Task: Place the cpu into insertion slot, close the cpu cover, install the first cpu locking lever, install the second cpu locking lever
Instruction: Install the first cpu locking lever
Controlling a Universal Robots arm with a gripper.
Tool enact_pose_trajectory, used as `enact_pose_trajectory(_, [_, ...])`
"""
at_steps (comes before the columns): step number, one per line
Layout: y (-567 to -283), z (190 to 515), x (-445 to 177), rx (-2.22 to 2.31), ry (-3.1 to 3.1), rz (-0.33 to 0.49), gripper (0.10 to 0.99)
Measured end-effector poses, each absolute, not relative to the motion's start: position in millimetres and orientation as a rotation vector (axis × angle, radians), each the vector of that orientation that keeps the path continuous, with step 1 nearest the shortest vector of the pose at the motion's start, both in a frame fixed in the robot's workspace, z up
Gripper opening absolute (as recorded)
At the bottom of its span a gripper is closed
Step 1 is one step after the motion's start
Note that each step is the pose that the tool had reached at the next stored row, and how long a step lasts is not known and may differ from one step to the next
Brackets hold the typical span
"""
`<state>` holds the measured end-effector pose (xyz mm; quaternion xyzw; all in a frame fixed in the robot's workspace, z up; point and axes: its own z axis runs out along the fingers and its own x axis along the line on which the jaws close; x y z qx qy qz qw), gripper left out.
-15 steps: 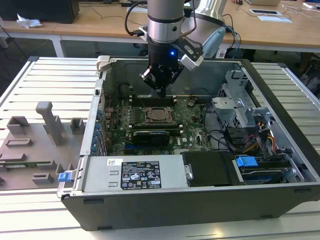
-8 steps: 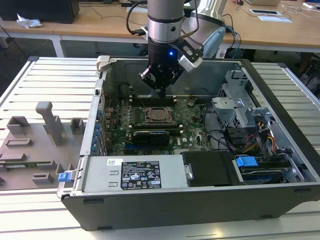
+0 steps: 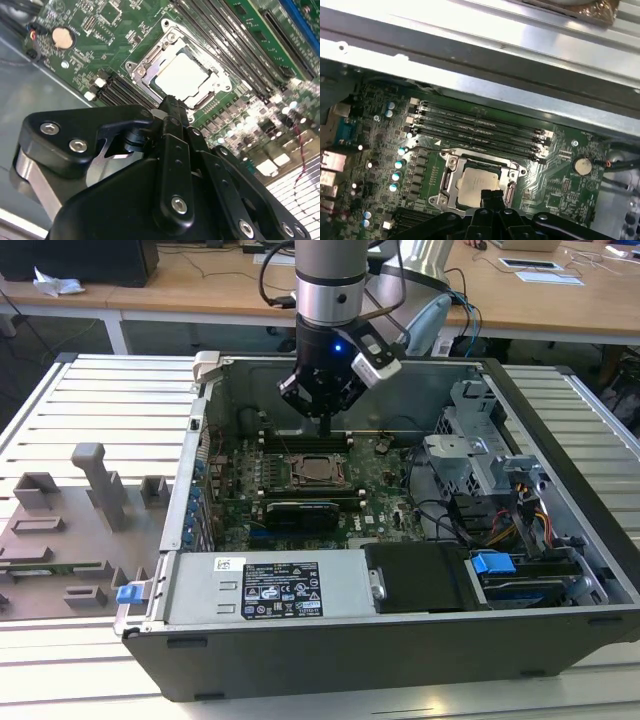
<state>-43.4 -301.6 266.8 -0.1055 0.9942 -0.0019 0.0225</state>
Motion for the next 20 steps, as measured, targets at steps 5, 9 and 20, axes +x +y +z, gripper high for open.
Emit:
enact_pose_trajectory(5, [-301.6,266.8,-43.4,-0.212,3.089,-0.009,0.106])
enact_pose_trajectory(9, [-301.6,266.8,-43.4,-0.13,3.094,-0.01,0.106])
enact_pose_trajectory(20, [-301.6,266.8,-43.4,0.146,3.094,-0.017,0.106])
